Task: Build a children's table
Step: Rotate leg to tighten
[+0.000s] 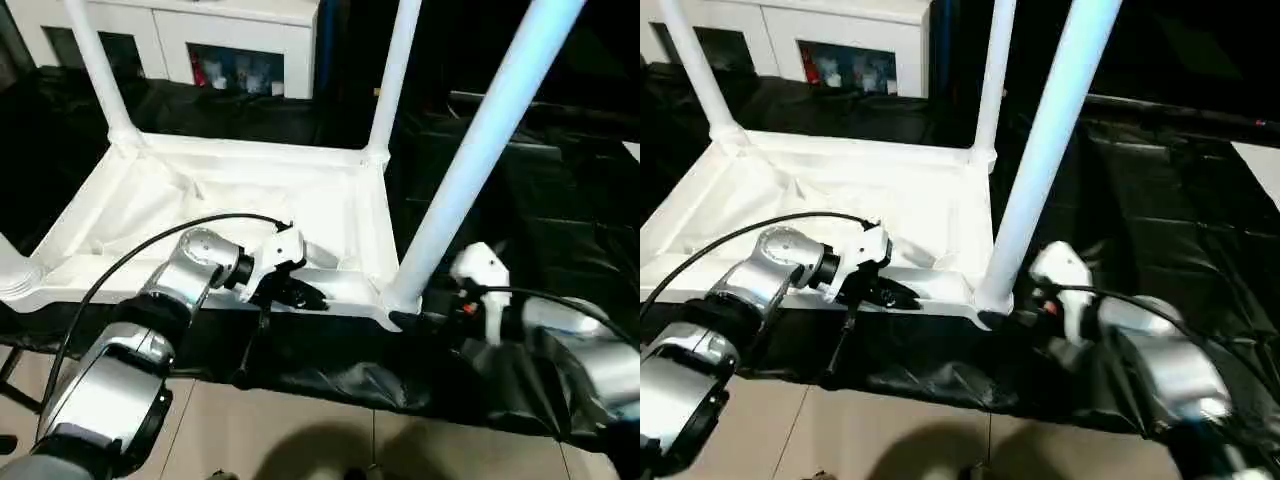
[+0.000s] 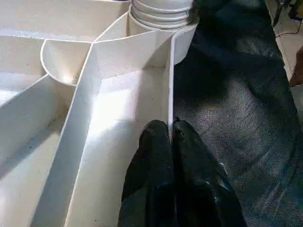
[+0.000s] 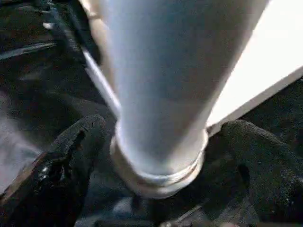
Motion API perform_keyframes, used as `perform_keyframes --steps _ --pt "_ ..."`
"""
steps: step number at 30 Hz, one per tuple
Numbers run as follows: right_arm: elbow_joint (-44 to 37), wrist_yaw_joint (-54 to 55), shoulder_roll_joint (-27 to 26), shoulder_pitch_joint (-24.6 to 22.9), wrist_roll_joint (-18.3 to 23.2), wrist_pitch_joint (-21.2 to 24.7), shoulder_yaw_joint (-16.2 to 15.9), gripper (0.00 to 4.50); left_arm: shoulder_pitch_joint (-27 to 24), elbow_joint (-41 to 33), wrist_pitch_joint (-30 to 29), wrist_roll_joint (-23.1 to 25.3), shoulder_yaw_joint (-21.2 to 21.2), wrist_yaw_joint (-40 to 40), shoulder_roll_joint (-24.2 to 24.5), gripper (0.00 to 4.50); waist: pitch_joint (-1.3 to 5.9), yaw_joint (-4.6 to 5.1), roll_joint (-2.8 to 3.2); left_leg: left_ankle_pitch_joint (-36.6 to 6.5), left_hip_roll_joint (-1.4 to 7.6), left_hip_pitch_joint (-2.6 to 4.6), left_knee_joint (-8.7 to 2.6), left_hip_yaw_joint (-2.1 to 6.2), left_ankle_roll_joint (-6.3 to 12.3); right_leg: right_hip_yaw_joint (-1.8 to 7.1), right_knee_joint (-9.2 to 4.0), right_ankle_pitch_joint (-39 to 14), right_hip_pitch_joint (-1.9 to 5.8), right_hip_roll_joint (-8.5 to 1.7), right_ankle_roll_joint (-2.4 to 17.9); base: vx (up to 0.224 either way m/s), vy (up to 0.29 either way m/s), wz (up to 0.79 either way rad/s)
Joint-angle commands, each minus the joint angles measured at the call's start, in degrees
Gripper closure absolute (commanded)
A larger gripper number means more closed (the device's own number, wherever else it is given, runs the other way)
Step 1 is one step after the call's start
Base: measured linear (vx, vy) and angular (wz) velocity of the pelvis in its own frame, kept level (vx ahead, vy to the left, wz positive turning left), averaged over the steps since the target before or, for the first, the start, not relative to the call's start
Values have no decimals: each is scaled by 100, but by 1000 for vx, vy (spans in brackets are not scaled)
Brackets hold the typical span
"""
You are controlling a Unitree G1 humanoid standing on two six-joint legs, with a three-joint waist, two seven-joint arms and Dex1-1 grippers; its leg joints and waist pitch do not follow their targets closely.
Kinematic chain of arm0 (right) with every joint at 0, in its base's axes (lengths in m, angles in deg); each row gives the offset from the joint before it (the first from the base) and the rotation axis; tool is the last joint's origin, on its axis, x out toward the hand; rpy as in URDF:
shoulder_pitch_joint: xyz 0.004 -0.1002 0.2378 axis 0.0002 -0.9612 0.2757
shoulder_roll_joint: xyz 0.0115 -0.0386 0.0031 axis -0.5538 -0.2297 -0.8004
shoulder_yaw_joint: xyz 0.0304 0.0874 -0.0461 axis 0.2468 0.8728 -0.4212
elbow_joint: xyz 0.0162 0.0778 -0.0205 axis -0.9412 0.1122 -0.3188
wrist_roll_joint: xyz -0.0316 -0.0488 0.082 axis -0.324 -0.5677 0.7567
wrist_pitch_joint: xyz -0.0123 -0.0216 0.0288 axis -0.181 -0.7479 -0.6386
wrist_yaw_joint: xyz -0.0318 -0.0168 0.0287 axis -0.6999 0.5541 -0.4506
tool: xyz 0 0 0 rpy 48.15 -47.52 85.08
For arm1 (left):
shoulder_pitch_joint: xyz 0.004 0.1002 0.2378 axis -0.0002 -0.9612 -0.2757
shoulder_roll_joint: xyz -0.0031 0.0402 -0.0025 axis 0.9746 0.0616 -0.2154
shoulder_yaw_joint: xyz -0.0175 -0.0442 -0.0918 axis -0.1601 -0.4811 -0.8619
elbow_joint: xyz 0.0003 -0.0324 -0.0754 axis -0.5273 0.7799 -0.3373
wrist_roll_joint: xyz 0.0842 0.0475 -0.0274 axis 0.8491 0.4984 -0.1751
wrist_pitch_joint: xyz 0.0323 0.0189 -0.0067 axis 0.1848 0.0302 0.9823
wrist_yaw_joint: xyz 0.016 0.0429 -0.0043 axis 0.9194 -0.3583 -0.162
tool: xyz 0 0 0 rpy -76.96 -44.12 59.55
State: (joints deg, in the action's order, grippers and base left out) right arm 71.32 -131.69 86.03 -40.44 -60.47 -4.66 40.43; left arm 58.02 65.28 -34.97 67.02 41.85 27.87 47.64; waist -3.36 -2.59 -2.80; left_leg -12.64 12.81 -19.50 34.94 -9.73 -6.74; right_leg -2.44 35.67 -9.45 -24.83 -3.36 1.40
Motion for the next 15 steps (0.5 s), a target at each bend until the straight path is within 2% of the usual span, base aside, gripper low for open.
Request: perform_keyframes --steps 1,4,7,8,9,15 --pt "219 45 -22 165 -74 -185 -33 37 -195 -126 -95 -81 -16 25 -64 450 426 -16 -55 -485 -36 -74 -360 -71 346 214 -392 -804 478 -306 1299 0 0 0" --pt "356 -12 -40 252 -110 -294 -106 72 -263 -190 -111 -61 -34 -2 -67 450 424 -20 -36 -437 -32 -78 -364 -68 386 215 -373 -748 488 -312 1326 0 0 0" --pt "541 -98 -95 373 -130 -367 -150 102 -294 -236 -145 -64 -60 -26 -56 450 418 -14 -65 -493 -41 -88 -359 -72 407 213 -389 -867 489 -310 1276 0 0 0" --pt "556 -104 -99 381 -135 -375 -155 102 -295 -238 -147 -64 -61 -27 -55 450 418 -11 -62 -508 -44 -88 -360 -70 407 211 -394 -972 487 -316 1242 0 0 0" --pt "591 -112 -109 399 -149 -398 -166 123 -293 -238 -150 -63 -63 -29 -53 450 413 -2 -57 -528 -46 -84 -360 -71 395 210 -411 -1081 479 -312 1200 0 0 0" --pt "971 -153 -210 539 -241 -656 -235 167 -327 -366 -262 -29 -95 -94 -14 450 417 34 -48 -532 -45 -92 -359 -65 380 210 -410 -1127 477 -315 1183 0 0 0"
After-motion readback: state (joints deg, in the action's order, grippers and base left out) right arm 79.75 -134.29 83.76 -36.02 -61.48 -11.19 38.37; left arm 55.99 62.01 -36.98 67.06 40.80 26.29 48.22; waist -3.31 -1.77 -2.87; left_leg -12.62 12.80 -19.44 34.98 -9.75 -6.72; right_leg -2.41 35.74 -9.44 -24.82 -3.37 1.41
